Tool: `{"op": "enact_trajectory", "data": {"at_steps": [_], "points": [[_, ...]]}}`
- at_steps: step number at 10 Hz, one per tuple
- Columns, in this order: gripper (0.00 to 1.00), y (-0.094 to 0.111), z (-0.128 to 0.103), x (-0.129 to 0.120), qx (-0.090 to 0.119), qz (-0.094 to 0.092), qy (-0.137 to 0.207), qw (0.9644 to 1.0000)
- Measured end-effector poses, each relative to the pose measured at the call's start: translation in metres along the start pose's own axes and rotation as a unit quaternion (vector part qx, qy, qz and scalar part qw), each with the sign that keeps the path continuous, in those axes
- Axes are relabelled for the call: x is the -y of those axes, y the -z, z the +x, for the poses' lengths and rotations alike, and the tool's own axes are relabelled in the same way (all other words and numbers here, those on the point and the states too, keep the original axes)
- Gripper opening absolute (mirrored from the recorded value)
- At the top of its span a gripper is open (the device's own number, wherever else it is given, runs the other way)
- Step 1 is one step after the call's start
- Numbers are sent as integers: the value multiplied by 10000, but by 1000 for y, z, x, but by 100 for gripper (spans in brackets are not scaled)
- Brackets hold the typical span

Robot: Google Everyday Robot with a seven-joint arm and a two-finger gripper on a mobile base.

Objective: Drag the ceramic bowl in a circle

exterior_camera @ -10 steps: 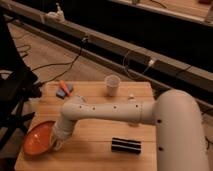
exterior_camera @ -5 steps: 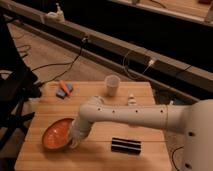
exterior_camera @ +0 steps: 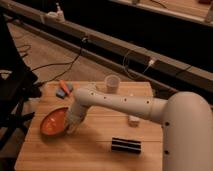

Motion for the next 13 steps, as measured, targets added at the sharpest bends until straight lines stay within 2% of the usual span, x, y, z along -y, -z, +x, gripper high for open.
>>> {"op": "enact_trajectory", "data": {"at_steps": [1,3,5,6,8,11,13], "points": [[0,-15,-11,21,129,-64,295,9995],[0,-45,-41,48,401,-225,842,9954],[0,-63,-66,52,581,-352,1113,9915],[0,-66,-74,47,606,-376,1136,9910],[0,-64,-86,31,572,-382,1001,9926],[0,-45,-97,-10,416,-247,502,9976],[0,-30,-93,-41,287,-155,84,9994]]}}
